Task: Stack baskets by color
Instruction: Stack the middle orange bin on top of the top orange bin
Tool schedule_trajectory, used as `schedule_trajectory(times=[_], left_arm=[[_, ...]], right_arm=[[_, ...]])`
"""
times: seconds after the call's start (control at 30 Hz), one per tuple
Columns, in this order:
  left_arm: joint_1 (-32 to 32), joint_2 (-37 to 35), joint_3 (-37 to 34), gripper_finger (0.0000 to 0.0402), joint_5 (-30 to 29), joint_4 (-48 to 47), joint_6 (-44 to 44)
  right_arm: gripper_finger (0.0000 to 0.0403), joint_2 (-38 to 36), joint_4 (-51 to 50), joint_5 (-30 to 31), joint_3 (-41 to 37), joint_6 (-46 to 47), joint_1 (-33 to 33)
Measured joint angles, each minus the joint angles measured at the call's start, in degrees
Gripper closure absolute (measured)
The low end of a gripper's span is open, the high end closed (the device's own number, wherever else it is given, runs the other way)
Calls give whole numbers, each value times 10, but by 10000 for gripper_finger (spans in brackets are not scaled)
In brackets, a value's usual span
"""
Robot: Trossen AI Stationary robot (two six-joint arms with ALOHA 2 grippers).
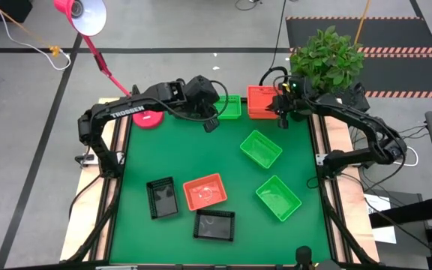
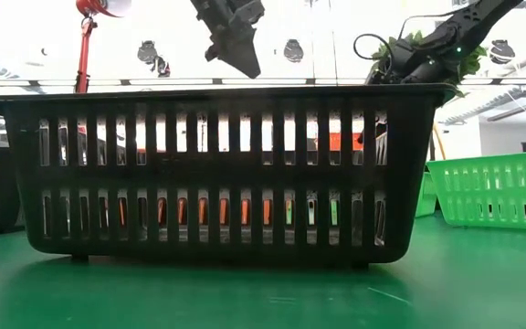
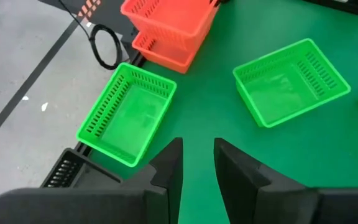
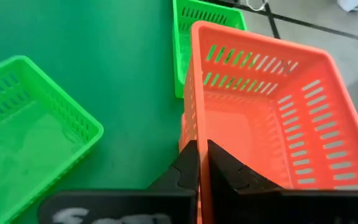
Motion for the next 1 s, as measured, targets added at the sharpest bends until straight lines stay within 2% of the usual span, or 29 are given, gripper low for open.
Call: schedule_trajectory(times=[0.4,1.0], left_arm=[[-3,0,0,312,1,0,-7],[-2,0,0,311,0,1,5]], right_arm=[[399,53,31,0,-1,-13,-4],[399,64,39,3,-1,-19,-33]])
